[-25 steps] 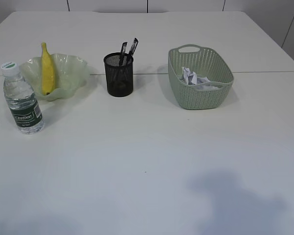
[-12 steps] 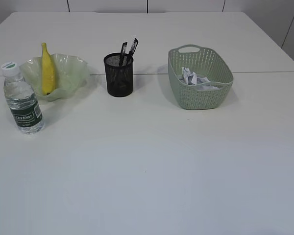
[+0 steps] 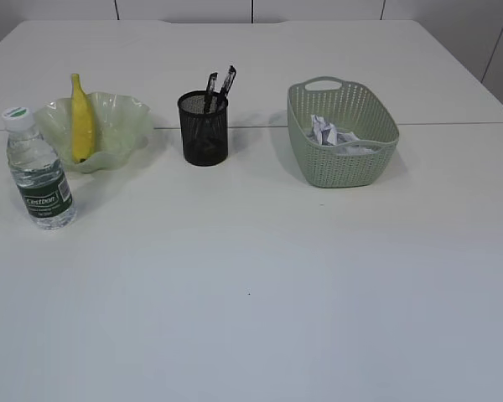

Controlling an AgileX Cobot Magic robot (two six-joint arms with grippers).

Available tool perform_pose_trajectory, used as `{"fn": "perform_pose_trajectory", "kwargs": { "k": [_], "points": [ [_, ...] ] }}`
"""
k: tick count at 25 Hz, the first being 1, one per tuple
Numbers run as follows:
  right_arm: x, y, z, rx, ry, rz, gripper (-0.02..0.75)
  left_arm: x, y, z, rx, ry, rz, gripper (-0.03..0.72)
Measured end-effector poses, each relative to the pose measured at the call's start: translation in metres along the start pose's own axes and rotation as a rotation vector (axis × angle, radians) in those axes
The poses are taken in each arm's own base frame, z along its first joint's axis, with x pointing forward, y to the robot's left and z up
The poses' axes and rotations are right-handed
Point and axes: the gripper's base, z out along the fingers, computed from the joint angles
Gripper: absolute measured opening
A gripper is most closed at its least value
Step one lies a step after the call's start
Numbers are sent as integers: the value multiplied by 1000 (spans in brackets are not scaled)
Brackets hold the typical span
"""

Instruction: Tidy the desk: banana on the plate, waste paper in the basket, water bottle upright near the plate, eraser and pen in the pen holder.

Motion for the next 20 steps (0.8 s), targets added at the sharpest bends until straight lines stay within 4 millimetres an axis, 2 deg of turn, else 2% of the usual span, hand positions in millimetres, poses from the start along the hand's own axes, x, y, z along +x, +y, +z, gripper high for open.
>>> {"fn": "perform_pose_trajectory", "kwargs": {
  "k": [3, 10, 20],
  "points": [
    [5, 0, 8, -1, 34, 1, 274, 1, 0, 1, -1, 6, 4, 507],
    [24, -1, 35, 0, 147, 4, 274, 13, 1, 21, -15, 85, 12, 507],
    [41, -2, 56, 3, 234, 3, 274, 29, 3, 41, -29, 171, 44, 507]
  ]
}}
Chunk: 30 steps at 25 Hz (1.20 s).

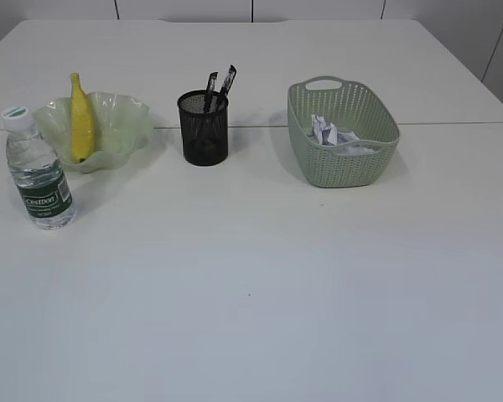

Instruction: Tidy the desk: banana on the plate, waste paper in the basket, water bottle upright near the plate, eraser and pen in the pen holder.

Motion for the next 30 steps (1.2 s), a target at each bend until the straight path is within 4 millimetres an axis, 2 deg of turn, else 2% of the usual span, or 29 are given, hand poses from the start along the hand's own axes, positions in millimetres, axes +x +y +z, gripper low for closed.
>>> {"fn": "perform_pose_trajectory", "kwargs": {
  "k": [16, 24, 30],
  "points": [
    [-4, -1, 11, 7, -72, -54, 290, -2, -4, 14, 38, -68, 18, 508],
    [-4, -1, 11, 7, -74, -56, 341, -3, -4, 16, 36, -77, 62, 602],
    [-4, -1, 11, 7, -75, -56, 349, -3, -3, 16, 34, -77, 72, 599]
  ]
}}
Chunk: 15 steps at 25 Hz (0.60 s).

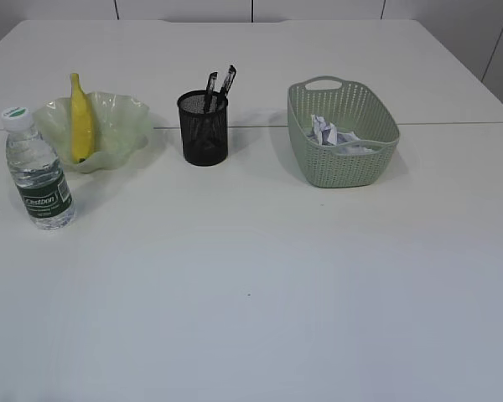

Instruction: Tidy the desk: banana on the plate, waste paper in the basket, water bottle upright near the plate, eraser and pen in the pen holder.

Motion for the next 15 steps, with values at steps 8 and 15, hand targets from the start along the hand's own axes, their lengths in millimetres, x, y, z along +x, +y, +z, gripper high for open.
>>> {"fn": "perform_pose_trajectory", "kwargs": {
  "k": [8, 15],
  "points": [
    [0, 0, 0, 0, -5, 0, 351, 0, 0, 0, 0, 0, 2, 554],
    [1, 1, -2, 60, -19, 40, 354, 0, 0, 0, -30, -4, -14, 550]
  ]
}}
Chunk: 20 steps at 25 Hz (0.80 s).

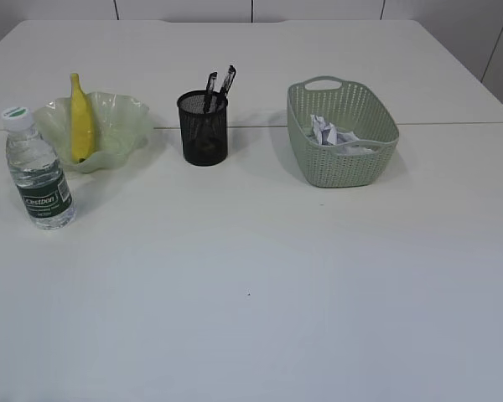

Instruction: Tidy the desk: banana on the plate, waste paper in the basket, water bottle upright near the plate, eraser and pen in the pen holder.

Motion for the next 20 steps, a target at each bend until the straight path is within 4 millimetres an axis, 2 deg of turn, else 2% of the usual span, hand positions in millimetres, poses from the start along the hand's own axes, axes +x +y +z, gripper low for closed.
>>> {"fn": "perform_pose_trajectory", "kwargs": {
  "k": [7, 20],
  "points": [
    [0, 1, 0, 108, 0, 66, 354, 0, -1, 0, -97, -10, -55, 533],
    [0, 1, 0, 112, 0, 70, 354, 1, -2, -1, -179, -19, -101, 526]
  ]
}}
